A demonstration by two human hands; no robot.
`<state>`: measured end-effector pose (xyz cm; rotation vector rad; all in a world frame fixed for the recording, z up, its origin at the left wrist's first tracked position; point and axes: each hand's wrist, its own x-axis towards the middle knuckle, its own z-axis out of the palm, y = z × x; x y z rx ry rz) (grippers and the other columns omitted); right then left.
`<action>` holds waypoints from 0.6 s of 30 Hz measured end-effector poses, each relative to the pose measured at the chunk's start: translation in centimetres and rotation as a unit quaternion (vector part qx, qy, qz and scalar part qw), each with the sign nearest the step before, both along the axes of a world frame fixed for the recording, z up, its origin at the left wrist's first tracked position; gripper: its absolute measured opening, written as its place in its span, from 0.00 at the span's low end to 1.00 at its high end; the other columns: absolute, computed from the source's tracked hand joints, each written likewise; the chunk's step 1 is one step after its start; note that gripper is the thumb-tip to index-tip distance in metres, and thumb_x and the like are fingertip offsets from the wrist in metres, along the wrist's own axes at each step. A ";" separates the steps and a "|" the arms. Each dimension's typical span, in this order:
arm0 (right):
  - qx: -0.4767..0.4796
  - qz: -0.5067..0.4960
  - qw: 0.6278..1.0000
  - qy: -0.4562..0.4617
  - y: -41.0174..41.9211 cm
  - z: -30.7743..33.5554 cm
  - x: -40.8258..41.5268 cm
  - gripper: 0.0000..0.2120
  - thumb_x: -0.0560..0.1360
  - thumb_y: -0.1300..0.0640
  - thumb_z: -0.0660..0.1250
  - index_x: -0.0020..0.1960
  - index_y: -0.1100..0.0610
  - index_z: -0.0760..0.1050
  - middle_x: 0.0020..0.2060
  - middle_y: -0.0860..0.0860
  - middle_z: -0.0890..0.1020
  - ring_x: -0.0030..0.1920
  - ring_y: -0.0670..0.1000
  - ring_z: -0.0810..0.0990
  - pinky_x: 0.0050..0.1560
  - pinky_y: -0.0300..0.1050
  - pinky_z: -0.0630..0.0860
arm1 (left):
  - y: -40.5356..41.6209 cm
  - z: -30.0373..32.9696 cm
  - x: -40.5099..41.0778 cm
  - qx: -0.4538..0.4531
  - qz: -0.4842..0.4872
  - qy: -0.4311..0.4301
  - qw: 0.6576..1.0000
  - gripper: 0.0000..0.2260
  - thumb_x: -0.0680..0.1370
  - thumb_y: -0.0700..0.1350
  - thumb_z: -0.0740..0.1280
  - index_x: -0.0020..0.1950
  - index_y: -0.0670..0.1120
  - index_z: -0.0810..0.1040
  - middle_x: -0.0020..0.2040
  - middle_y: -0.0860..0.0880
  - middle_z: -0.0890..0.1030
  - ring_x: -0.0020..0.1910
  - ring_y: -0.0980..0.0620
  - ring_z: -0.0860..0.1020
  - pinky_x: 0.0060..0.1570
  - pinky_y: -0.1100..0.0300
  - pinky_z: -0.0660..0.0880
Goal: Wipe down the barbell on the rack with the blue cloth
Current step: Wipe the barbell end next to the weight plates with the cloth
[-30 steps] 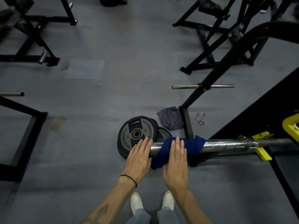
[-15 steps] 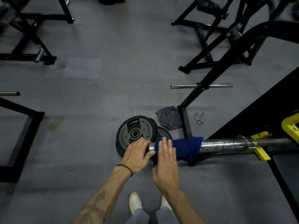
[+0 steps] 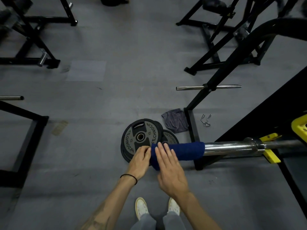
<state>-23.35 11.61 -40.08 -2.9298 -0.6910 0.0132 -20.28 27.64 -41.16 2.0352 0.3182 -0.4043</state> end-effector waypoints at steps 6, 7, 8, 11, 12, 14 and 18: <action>0.034 -0.154 0.987 0.019 0.6 0.0 0.1 0.55 0.61 0.62 0.77 0.82 0.63 0.53 0.82 0.60 0.56 0.82 0.60 0.53 0.78 0.59 0.53 | -0.2 0.3 -0.9 0.008 0.003 -0.023 1.000 0.14 0.85 0.53 0.56 0.65 0.49 0.74 0.60 0.52 0.75 0.59 0.54 0.75 0.60 0.54 0.73; 0.040 -0.143 0.989 0.015 1.9 0.1 -0.3 0.54 0.62 0.60 0.76 0.81 0.64 0.53 0.82 0.61 0.56 0.82 0.61 0.53 0.77 0.60 0.53 | -0.3 0.4 -1.1 0.006 0.006 -0.023 1.000 0.14 0.85 0.52 0.56 0.65 0.49 0.74 0.61 0.52 0.75 0.59 0.54 0.75 0.60 0.56 0.73; 0.039 -0.112 0.993 0.008 2.7 0.0 -0.7 0.53 0.63 0.58 0.76 0.81 0.64 0.53 0.81 0.62 0.57 0.82 0.62 0.54 0.77 0.60 0.54 | -0.5 0.5 -1.2 0.003 0.009 -0.026 1.000 0.13 0.85 0.51 0.56 0.65 0.50 0.74 0.60 0.53 0.75 0.58 0.55 0.75 0.58 0.58 0.72; 0.001 -0.010 1.000 -0.002 1.2 0.2 -0.6 0.50 0.65 0.57 0.76 0.82 0.62 0.56 0.82 0.59 0.57 0.81 0.59 0.56 0.77 0.58 0.54 | -0.8 0.7 -1.6 -0.014 0.020 -0.035 0.999 0.11 0.85 0.47 0.56 0.64 0.50 0.74 0.59 0.53 0.75 0.56 0.56 0.75 0.57 0.60 0.72; -0.010 0.001 1.000 -0.008 0.0 0.1 -0.3 0.49 0.66 0.58 0.75 0.82 0.61 0.56 0.82 0.58 0.56 0.81 0.58 0.57 0.78 0.57 0.54 | -0.8 0.7 -1.6 -0.013 0.020 -0.034 0.999 0.12 0.85 0.47 0.56 0.65 0.50 0.74 0.59 0.52 0.75 0.56 0.56 0.75 0.57 0.59 0.73; -0.025 -0.009 1.000 -0.017 -1.7 0.1 0.2 0.49 0.66 0.60 0.75 0.82 0.61 0.56 0.82 0.58 0.57 0.81 0.57 0.58 0.78 0.58 0.55 | -0.7 0.4 -1.8 -0.004 0.017 -0.032 0.999 0.13 0.85 0.48 0.56 0.68 0.49 0.73 0.62 0.52 0.74 0.58 0.55 0.74 0.60 0.55 0.73; -0.003 -0.141 0.990 -0.010 -0.7 0.0 0.4 0.52 0.62 0.61 0.78 0.81 0.62 0.58 0.81 0.59 0.60 0.81 0.59 0.58 0.78 0.62 0.53 | -0.8 0.2 -1.9 -0.008 0.008 -0.040 0.999 0.15 0.85 0.51 0.56 0.70 0.50 0.71 0.65 0.51 0.73 0.62 0.53 0.74 0.64 0.51 0.73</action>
